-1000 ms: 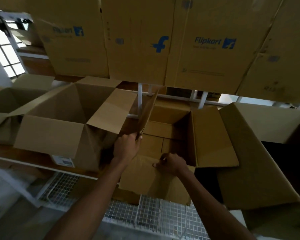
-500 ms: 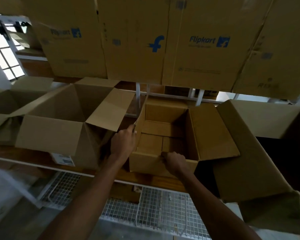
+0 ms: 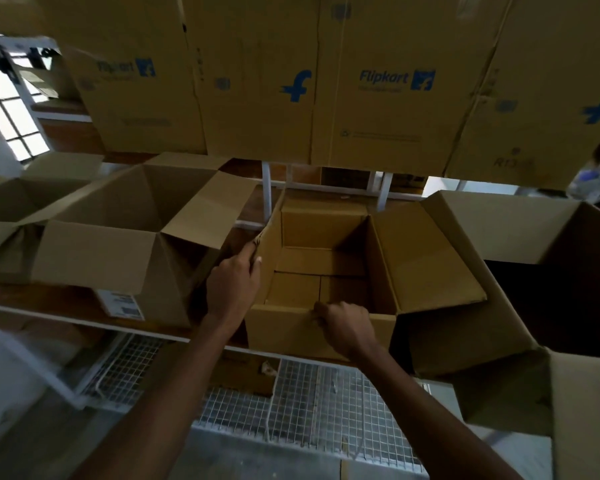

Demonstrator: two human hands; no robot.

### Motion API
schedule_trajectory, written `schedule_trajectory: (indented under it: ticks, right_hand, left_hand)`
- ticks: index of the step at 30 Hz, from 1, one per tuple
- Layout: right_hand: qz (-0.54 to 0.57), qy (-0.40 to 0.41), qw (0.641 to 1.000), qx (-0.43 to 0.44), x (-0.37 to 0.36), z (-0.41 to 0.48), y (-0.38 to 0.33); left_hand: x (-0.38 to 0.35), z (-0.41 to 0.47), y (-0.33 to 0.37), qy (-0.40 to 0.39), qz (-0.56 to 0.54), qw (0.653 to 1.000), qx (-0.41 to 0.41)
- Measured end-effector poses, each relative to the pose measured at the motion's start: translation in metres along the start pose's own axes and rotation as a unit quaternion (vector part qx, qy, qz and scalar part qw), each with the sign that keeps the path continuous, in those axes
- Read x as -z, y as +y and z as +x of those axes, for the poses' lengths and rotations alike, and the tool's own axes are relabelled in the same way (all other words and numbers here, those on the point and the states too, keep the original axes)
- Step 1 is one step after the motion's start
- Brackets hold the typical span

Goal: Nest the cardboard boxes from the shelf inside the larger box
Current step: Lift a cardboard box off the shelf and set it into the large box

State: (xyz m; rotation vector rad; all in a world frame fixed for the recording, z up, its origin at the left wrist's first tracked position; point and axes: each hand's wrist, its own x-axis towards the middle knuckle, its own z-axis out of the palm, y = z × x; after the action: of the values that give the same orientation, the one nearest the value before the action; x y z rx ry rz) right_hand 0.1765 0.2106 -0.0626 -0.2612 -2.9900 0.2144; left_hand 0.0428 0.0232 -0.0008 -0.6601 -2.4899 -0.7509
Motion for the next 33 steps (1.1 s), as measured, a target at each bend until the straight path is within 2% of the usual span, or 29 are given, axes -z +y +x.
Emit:
schedule_trajectory:
  ticks: [3,8,11,13,16,23,24,26,28,29,31,33]
  right_hand:
    - [-0.002,0.030,0.999,0.019,0.009,-0.020,-0.006]
    - [0.023,0.086,0.995,0.052,0.039,-0.058,-0.021]
    - [0.012,0.113,0.992,0.059,0.055,-0.081,-0.027]
    - [0.000,0.112,0.992,0.055,0.065,-0.098,-0.031]
    - [-0.012,0.121,0.991,0.050,0.084,-0.125,-0.035]
    - [-0.059,0.195,0.976,0.073,0.120,-0.197,-0.056]
    - [-0.071,0.223,0.970,0.060,0.124,-0.207,-0.056]
    - [-0.034,0.336,0.941,0.020,0.125,-0.234,-0.053]
    - [0.061,0.448,0.891,-0.039,0.121,-0.271,-0.047]
    - [0.123,0.469,0.871,-0.080,0.118,-0.291,-0.043]
    - [0.236,0.425,0.853,-0.193,0.109,-0.326,-0.040]
    - [0.330,0.318,0.838,-0.298,0.100,-0.341,-0.029]
  left_hand:
    - [0.005,-0.018,0.001,0.016,-0.035,0.999,0.028]
    - [0.009,-0.047,-0.003,-0.031,-0.086,0.985,0.143]
    - [0.017,-0.062,0.003,-0.027,-0.120,0.972,0.199]
    - [0.028,-0.072,0.012,0.004,-0.140,0.962,0.234]
    - [0.051,-0.089,0.025,0.044,-0.228,0.933,0.277]
    - [0.109,-0.132,0.068,0.177,-0.321,0.895,0.255]
    - [0.116,-0.134,0.075,0.196,-0.335,0.886,0.253]
    - [0.126,-0.139,0.086,0.234,-0.380,0.862,0.240]
    - [0.132,-0.144,0.093,0.269,-0.410,0.841,0.227]
    - [0.136,-0.147,0.098,0.283,-0.416,0.835,0.225]
    - [0.144,-0.153,0.111,0.293,-0.436,0.822,0.218]
    - [0.151,-0.159,0.132,0.286,-0.455,0.817,0.209]
